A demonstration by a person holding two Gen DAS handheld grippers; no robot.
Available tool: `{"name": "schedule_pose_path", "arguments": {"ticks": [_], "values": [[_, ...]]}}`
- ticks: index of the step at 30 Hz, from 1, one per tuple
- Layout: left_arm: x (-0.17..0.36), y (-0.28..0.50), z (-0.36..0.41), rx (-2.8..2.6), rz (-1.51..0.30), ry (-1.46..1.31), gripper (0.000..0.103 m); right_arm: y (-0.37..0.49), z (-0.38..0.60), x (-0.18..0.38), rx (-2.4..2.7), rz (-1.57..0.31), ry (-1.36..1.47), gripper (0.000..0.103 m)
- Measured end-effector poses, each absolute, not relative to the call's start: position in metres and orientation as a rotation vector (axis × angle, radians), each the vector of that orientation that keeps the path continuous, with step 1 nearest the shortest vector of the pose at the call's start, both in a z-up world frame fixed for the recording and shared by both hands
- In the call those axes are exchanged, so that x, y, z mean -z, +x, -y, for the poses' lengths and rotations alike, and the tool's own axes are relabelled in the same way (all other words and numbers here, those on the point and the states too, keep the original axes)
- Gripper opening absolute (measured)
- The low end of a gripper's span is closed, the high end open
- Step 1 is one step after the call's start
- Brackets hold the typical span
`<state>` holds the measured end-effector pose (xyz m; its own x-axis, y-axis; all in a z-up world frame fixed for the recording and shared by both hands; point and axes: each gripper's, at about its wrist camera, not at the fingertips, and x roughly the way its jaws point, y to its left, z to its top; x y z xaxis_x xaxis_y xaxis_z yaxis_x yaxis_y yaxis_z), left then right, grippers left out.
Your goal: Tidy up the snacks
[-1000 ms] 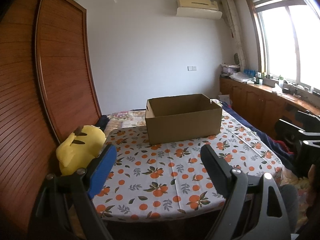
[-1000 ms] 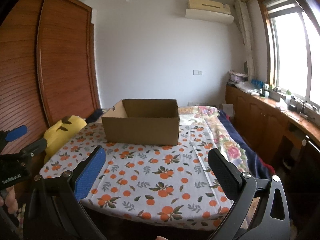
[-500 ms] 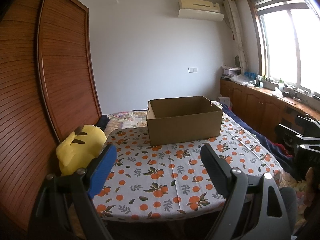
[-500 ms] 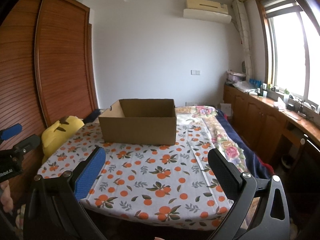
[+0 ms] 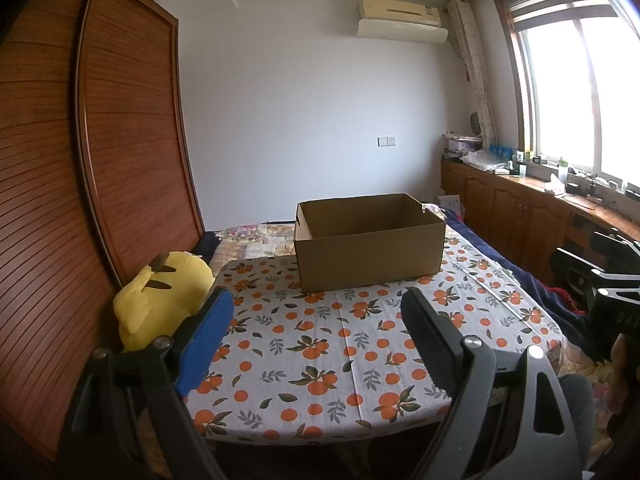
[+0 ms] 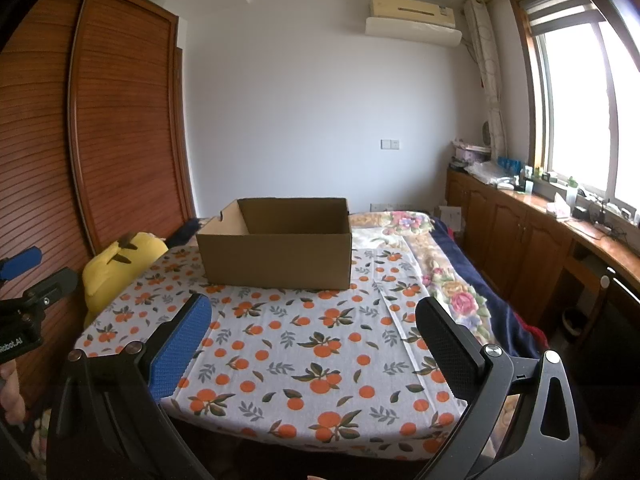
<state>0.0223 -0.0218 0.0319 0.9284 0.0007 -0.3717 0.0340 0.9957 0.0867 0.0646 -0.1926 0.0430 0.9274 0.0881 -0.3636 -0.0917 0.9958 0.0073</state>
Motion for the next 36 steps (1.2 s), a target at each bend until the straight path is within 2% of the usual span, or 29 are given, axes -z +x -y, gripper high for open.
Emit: {"name": "schedule_pose_path", "arguments": {"ticks": [36], "values": [[-0.0350,0.0218,0.0203,0.013,-0.386,0.093,0.087,0.0657,0.1971,-0.0395,-0.086,-0.378,-0.005,0.103]]}}
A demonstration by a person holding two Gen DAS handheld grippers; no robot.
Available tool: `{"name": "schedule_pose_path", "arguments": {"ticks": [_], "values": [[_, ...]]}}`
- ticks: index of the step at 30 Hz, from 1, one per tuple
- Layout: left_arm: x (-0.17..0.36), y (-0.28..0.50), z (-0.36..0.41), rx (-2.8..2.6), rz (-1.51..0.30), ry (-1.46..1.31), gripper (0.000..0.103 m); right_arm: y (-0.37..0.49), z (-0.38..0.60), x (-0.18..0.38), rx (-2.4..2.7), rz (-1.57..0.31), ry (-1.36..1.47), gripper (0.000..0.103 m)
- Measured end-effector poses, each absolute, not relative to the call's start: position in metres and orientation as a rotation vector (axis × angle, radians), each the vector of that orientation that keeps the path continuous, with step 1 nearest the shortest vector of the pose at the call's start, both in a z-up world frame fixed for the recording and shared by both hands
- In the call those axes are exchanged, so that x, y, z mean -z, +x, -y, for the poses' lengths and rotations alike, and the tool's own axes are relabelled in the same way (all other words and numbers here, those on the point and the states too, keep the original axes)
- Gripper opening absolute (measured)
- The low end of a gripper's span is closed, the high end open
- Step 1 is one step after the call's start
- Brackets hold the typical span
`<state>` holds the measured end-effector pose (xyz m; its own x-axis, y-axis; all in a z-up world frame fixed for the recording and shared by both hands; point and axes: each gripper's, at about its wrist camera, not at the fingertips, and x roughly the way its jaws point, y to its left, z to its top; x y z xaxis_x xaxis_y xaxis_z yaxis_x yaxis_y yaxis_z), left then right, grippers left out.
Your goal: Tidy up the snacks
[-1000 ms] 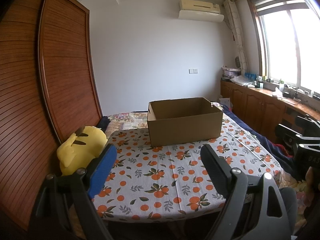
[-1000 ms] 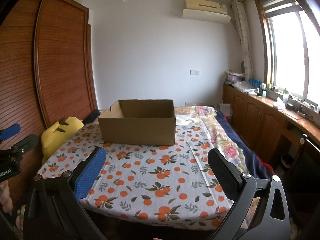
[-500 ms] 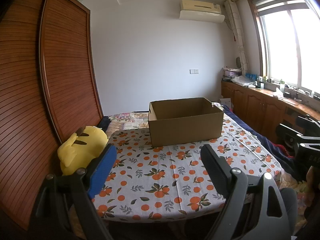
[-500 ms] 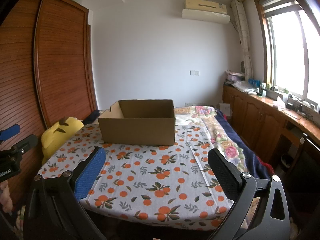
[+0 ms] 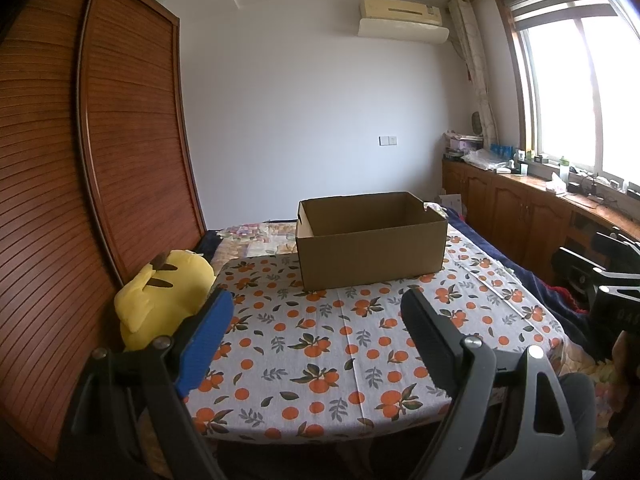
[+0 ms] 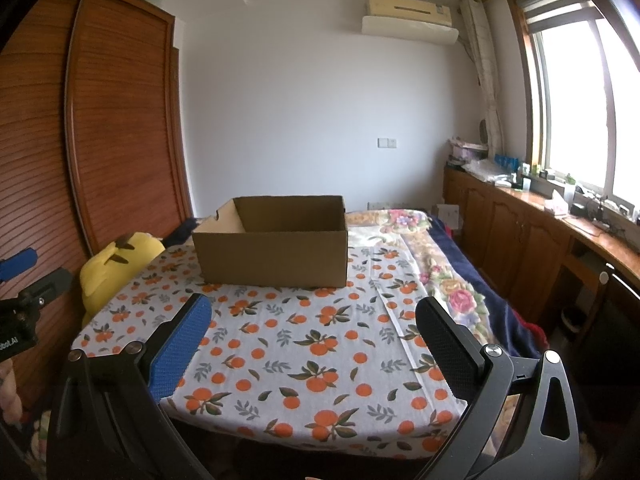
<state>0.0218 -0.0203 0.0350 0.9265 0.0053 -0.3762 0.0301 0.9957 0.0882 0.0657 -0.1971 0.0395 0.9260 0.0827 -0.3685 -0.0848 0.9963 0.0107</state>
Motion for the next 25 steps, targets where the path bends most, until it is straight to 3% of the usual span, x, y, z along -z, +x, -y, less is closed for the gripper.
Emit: {"name": "schedule_pose_path", "arguments": {"ticks": [25], "values": [[-0.0318,0.0238,0.0194,0.009,-0.381,0.086,0.087,0.0659,0.1968,-0.0397,-0.086,-0.378,-0.006,0.103]]}}
